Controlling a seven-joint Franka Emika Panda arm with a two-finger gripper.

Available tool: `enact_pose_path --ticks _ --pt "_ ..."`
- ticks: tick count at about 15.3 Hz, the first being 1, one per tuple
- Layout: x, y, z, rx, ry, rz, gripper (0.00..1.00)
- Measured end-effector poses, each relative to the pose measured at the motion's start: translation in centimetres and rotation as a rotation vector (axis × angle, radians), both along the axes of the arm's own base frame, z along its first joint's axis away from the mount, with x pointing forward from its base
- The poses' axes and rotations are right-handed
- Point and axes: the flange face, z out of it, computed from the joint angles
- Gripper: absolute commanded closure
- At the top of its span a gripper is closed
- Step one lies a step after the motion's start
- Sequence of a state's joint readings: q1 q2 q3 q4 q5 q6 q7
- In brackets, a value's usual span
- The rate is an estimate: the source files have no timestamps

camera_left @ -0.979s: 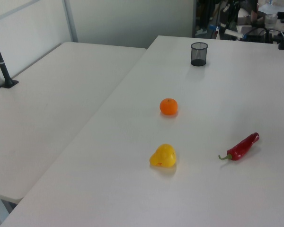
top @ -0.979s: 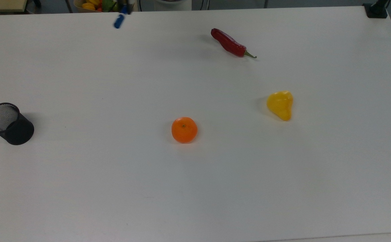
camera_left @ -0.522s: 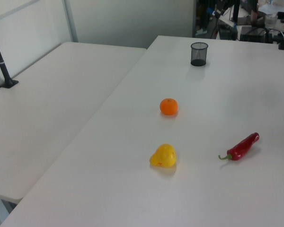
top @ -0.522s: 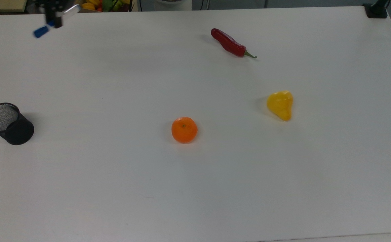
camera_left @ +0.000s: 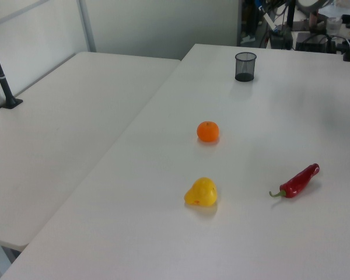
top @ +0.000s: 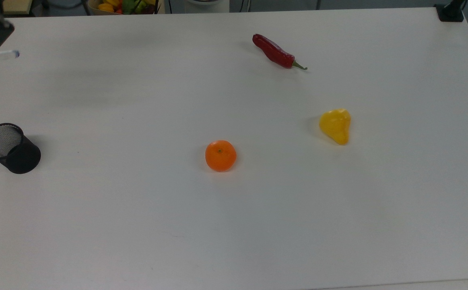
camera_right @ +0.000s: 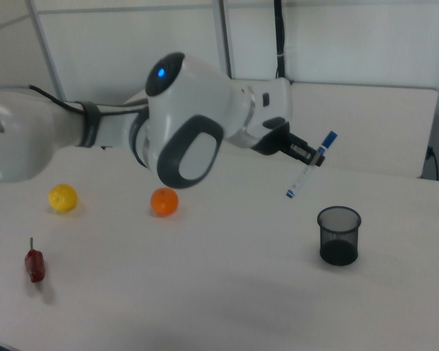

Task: Place marker
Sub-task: 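Lower the marker into the pen cup opening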

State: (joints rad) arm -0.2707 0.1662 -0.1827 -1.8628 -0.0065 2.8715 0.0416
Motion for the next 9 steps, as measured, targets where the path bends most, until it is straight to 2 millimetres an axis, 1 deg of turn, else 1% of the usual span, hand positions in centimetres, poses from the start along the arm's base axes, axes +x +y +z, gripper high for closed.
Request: enact_pose_path --ticks 3,4,5,9 --pt "1.8 -1.7 -5.3 -0.047 -0.045 -0.010 1.00" --pt "2.5 -2.0 -6.4 -0.053 -0.053 -0.012 1.00" --pt "3.1 -2.3 -7.3 -0.053 -0.065 -0.018 1.00" --pt "5.0 -3.3 -9.6 -0.083 -0.140 -0.030 1.00"
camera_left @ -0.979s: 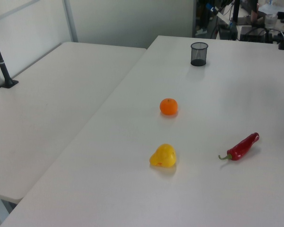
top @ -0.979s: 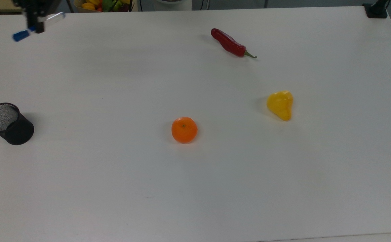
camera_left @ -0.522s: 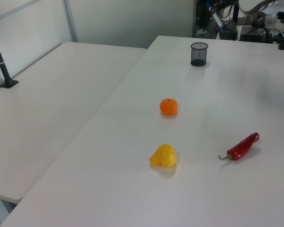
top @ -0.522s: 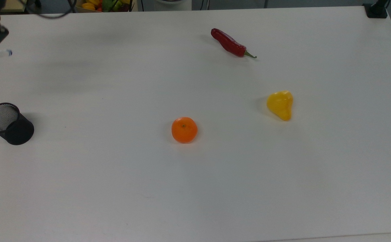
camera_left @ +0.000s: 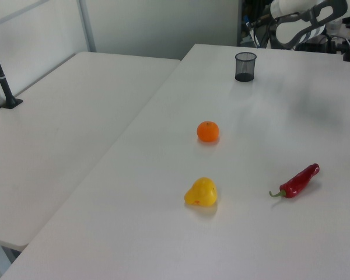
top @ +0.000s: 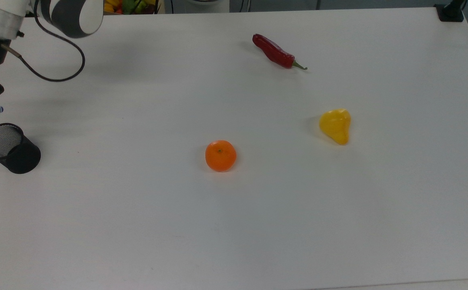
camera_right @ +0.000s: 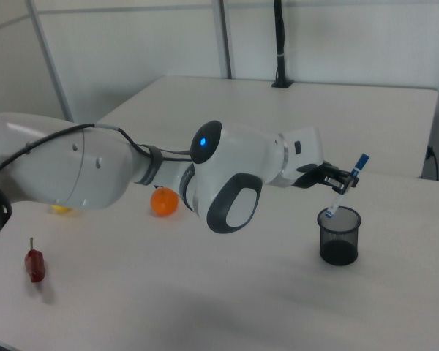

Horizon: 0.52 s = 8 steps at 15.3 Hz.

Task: Place marker
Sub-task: 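Lower the marker into the pen cup opening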

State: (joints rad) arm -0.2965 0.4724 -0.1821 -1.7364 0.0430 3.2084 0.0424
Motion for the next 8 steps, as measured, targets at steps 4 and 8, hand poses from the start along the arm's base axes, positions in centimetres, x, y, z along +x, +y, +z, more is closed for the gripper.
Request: enact_pose_path --ticks 4,8 --pt "0.7 0.0 -3.2 -0.050 -0.063 0.009 1.00" --pt "1.9 -0.3 -4.9 -0.060 -0.062 0.015 1.00"
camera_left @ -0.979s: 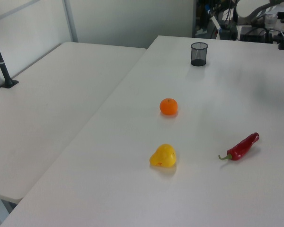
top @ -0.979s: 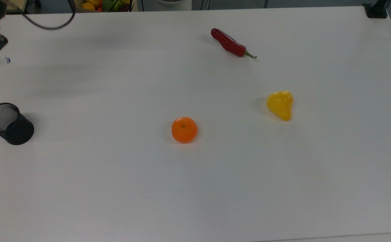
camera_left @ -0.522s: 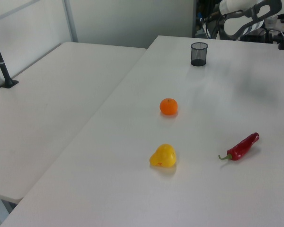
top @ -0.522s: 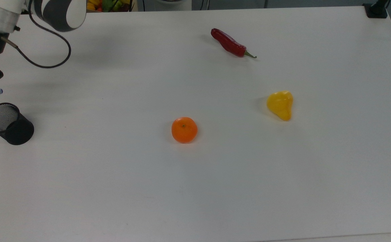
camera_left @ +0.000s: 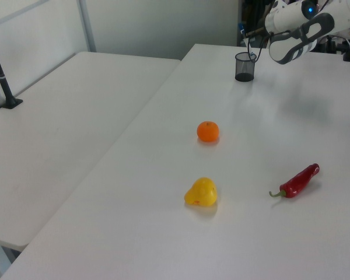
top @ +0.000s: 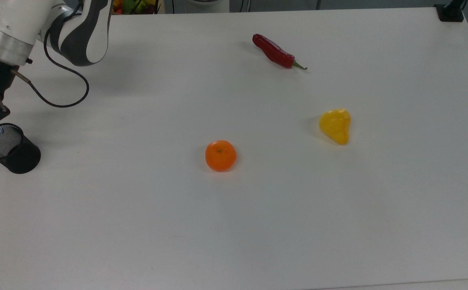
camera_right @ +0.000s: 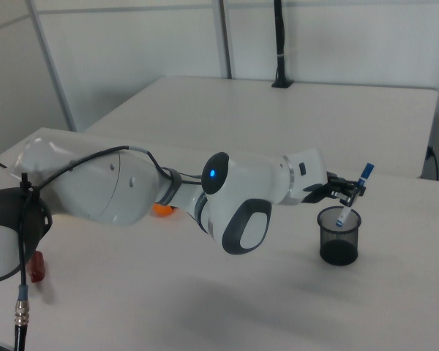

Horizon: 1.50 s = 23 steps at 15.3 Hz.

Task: Place marker
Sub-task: 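Lower the marker into the pen cup opening, then open the gripper to release the marker in the cup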

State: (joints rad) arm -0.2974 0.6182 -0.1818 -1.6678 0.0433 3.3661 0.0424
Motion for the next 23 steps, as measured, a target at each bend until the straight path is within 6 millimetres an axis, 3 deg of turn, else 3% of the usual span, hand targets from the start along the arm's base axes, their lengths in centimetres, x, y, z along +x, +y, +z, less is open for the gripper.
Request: enact_pose_path --ticks 3,4,6,10,11,13,15,19,23 --pt "0.5 0.0 -1.1 -0.002 0.006 0.003 0.99" --pt "0.6 0.0 -1.3 -0.001 0.008 0.004 0.95" --pt "0.7 0.0 -1.5 -0.001 0.009 0.006 0.65" --pt "0.7 0.0 -1.5 0.000 0.010 0.006 0.28" --pt "0.7 0.0 -1.5 0.000 0.010 0.006 0.21" --pt "0.7 0.0 -1.5 -0.001 0.010 0.006 0.19" --pt "0.7 0.0 -1.5 -0.001 0.009 0.006 0.00" --pt "0.7 0.0 -0.7 -0.006 -0.003 0.005 0.00" --pt "-0.2 -0.2 3.5 -0.003 -0.025 -0.004 0.00"
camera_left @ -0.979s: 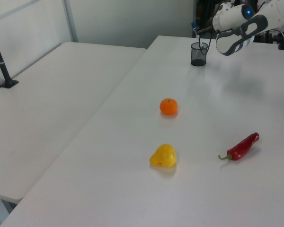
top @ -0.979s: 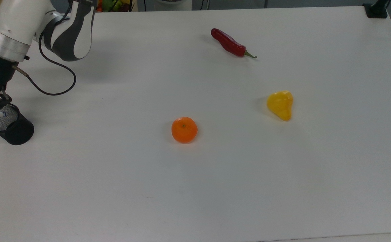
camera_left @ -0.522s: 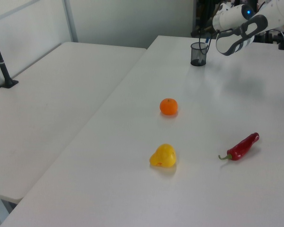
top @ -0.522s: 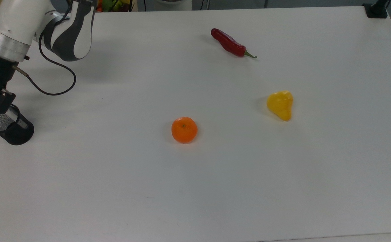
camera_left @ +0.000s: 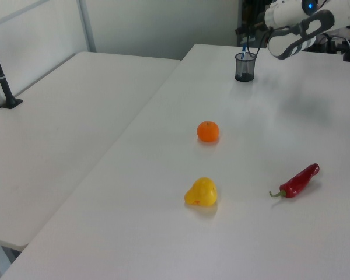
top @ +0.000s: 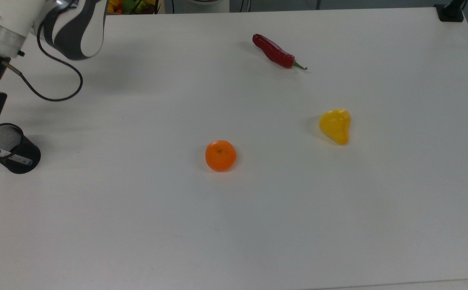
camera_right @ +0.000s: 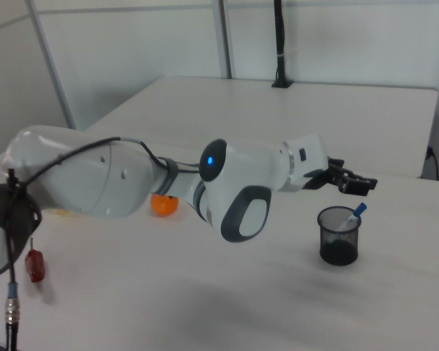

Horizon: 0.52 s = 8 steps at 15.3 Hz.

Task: Place marker
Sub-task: 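Open the gripper to release the marker in the cup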

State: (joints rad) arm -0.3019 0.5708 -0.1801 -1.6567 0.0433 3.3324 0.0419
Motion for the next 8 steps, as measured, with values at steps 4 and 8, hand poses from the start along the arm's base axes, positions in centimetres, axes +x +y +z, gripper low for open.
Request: enact_pose_path --ticks 4,8 --pt "-1.6 0.1 6.6 0.106 0.140 -0.017 0.00" --pt "-4.6 2.9 12.5 0.263 0.375 0.001 0.00"
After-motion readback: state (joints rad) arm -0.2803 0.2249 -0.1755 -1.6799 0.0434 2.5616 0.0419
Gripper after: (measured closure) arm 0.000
